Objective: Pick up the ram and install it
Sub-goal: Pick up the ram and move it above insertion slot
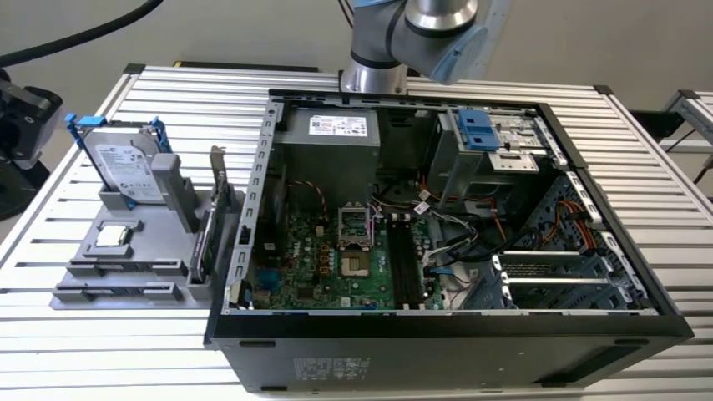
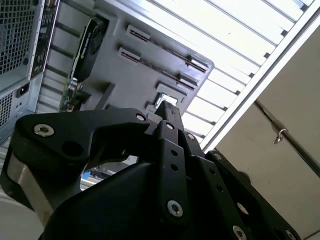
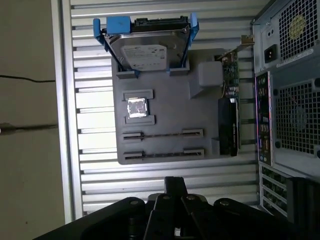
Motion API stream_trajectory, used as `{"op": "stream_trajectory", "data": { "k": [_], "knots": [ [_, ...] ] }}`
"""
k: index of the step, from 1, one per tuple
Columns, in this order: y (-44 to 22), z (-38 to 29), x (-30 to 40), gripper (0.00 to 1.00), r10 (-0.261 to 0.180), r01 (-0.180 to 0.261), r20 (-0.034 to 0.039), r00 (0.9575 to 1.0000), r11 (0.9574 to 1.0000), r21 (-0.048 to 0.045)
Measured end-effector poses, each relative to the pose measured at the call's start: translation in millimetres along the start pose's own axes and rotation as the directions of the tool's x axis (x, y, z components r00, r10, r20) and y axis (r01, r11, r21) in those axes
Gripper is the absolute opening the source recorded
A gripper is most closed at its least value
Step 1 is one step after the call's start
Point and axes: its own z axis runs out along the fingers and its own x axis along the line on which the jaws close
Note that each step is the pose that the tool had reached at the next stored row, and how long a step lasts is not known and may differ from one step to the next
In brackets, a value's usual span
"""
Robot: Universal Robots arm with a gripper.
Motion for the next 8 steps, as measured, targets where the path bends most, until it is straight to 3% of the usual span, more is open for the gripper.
{"op": "stream_trajectory", "data": {
  "k": [8],
  "knots": [
    [-3.2,-0.1,-0.3,0.0,0.0,0.0,-0.0003,1.0,1.0,0.0]
  ]
}}
